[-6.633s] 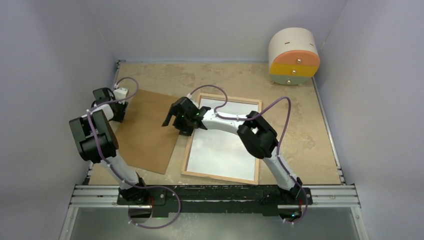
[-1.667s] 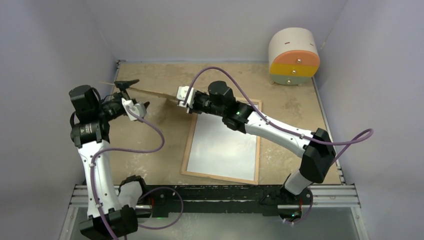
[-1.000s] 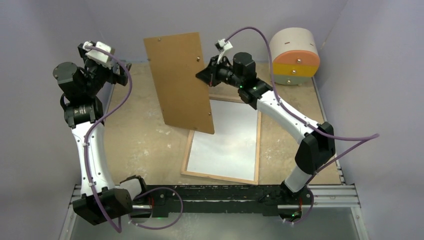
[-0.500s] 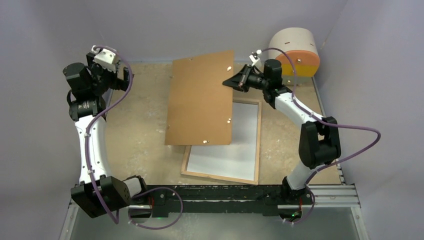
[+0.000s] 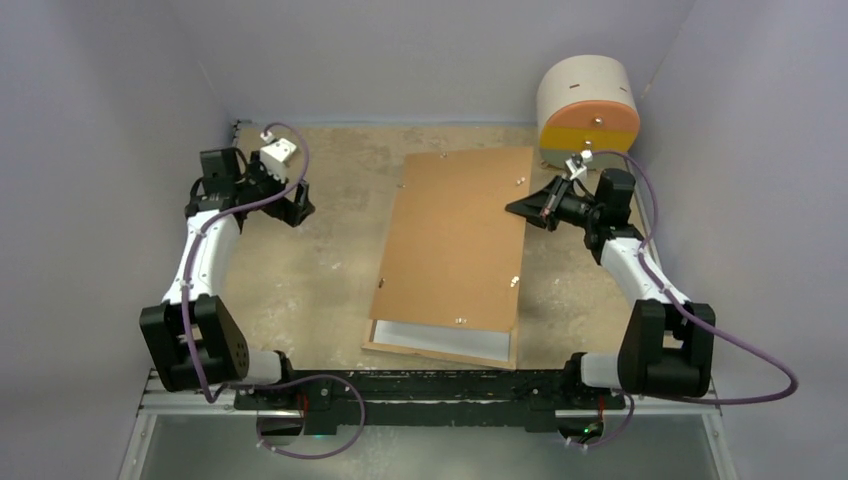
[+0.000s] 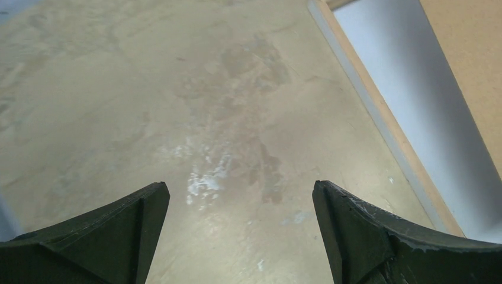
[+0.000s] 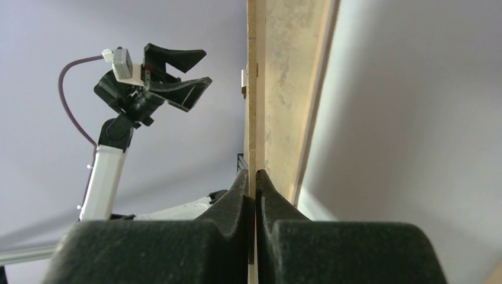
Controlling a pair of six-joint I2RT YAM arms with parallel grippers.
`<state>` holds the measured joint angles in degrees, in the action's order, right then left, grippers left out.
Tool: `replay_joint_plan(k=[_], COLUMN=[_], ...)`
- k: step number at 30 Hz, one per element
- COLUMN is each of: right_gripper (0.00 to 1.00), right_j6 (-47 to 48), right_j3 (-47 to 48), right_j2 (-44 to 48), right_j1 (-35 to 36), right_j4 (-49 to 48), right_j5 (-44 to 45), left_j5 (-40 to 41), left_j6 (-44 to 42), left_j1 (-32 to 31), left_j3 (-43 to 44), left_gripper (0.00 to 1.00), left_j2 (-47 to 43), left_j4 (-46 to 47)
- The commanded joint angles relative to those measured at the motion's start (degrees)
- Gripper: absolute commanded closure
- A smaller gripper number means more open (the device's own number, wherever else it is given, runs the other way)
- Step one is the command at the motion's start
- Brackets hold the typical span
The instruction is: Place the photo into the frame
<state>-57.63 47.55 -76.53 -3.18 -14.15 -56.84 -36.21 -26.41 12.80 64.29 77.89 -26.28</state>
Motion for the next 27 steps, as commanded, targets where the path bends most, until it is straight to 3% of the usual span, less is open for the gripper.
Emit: replay_joint_plan(k=[1,10,27], right_gripper=[1.00,1.00,1.00], right_j6=[3.12,5.26,7.63], right_j3=[-3.12,-5.19,-5.41], right_j2=[0.14,-4.21,-10.10], right_j1=[-3.10,-4.64,-3.94], right_j4=[1.03,-2.36,-2.79], right_j5=[-6.59,-7.05,-4.34], left_j5=[0.81,4.88,7.46], left_j6=[-4.24,-4.46,-4.95], left_j1=[-3.52,-11.30,-15.26], left_j3=[-0.44,-1.78,-1.88], left_gripper=[0.01,0.00,0.00], left_j2=[3.31,10.09,16.13], left_j4=[-2.72,0.09,0.71])
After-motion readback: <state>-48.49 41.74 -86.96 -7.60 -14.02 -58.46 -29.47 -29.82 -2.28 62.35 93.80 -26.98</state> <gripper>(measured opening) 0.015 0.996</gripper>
